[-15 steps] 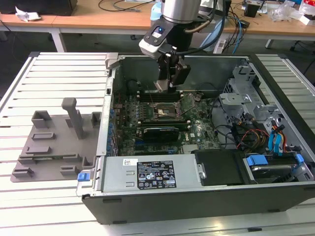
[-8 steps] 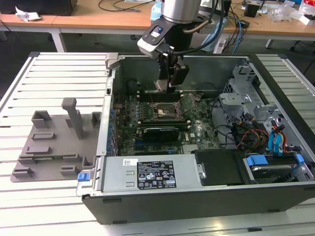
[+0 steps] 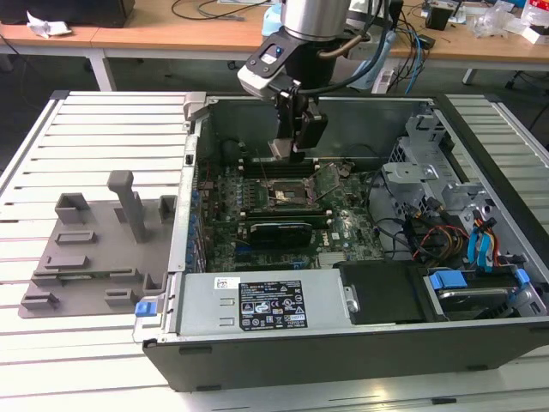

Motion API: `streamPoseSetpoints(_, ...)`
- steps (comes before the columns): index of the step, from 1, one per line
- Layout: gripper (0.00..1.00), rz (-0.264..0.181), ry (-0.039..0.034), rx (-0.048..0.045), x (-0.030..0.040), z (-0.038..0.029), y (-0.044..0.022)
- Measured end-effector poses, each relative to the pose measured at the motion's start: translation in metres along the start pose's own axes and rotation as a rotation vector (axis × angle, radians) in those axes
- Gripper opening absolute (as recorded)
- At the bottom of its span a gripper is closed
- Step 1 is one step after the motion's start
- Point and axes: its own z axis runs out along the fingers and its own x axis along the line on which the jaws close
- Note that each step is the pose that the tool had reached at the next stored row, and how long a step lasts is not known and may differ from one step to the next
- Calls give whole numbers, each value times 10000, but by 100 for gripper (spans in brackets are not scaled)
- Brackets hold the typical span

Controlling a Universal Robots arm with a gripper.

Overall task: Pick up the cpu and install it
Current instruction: 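Place the cpu into insertion slot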

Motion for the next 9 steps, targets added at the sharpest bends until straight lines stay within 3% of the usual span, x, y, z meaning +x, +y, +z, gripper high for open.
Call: streamPoseSetpoints(9, 55, 556, 38, 16, 0, 0, 0)
